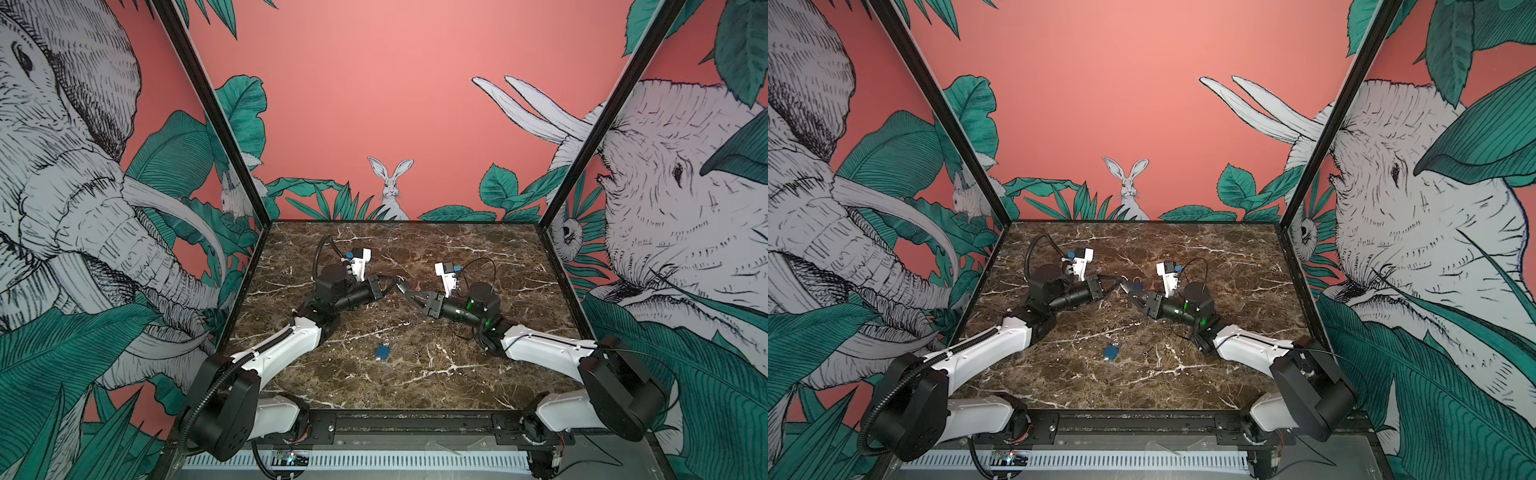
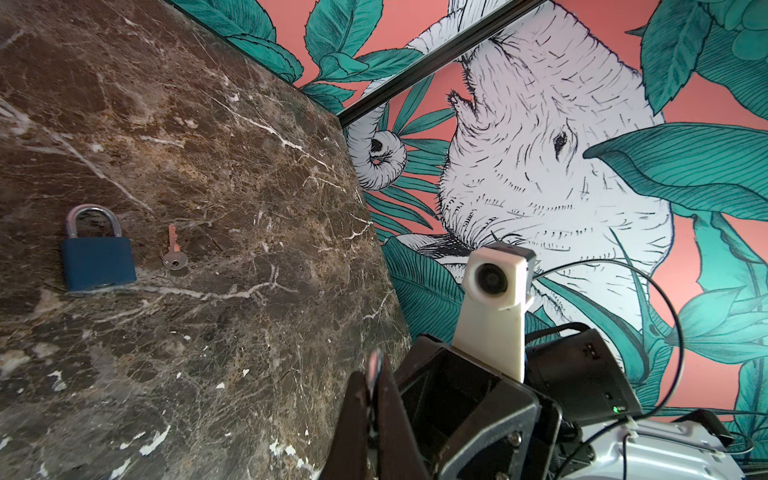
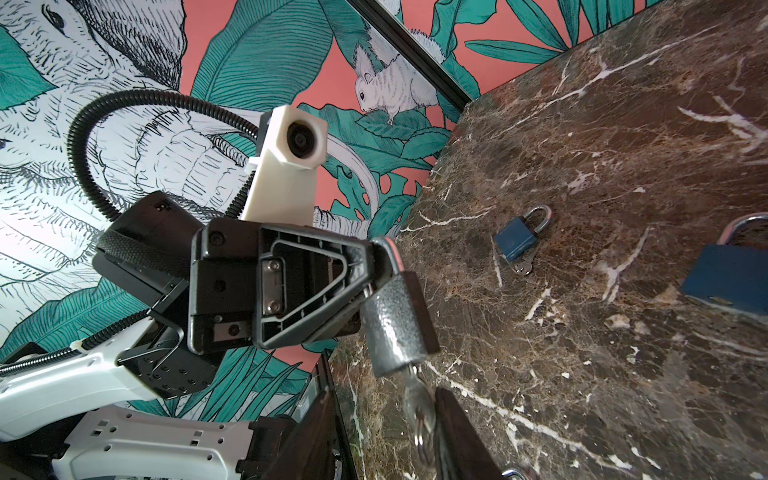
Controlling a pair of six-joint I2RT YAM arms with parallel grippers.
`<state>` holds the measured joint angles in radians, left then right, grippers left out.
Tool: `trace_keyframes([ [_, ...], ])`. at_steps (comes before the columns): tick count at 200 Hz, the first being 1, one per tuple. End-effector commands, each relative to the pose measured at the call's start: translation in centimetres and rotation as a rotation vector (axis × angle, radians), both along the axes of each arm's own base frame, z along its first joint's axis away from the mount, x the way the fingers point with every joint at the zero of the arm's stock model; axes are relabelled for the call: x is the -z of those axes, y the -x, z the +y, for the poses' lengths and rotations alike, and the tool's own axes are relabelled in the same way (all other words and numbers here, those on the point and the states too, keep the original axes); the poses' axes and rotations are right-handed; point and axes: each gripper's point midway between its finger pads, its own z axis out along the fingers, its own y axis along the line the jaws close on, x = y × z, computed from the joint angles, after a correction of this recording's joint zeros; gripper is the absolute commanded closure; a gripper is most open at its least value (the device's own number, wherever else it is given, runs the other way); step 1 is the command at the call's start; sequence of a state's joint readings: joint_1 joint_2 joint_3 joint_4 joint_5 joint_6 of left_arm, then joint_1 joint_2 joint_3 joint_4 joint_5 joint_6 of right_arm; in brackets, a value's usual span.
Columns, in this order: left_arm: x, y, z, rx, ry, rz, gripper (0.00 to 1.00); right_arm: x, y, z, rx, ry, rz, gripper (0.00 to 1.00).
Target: Lock with the key
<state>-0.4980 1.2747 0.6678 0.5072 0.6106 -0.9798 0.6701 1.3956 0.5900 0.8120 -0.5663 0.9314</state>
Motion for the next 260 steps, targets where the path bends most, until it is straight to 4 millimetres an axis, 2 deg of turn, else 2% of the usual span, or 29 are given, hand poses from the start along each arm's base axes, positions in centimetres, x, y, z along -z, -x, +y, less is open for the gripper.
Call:
trace_keyframes([
  [1,-1.9,0.4,0.0,0.005,0.046,-0.052,1.00,-1.4,0.3,0.4,-0.025,-0.044,-0.055,0.64],
  [56,-1.6,0.5,-0.1,0.012,0.040,-0.049,1.00,-2.3,0.5,0.5,-0.035,-0.074,-0.070,0.92],
  [85,-1.3,0.5,-0.1,0.010,0.038,-0.046,1.00,-2.2,0.5,0.5,-0.036,-0.082,-0.064,1.00],
  [127,-1.3,0.4,0.0,0.004,0.043,-0.061,1.00,-2.3,0.8,-0.2,-0.014,-0.109,-0.078,1.00],
  [218,-3.0,-2.5,1.6,-0.152,0.115,-0.159,1.00,-1.0,2.9,-3.3,0.041,-0.096,-0.059,1.00],
  [260,-2.8,-2.3,0.2,-0.065,0.107,-0.132,1.00,0.6,3.8,-5.2,0.082,-0.018,-0.014,1.00],
])
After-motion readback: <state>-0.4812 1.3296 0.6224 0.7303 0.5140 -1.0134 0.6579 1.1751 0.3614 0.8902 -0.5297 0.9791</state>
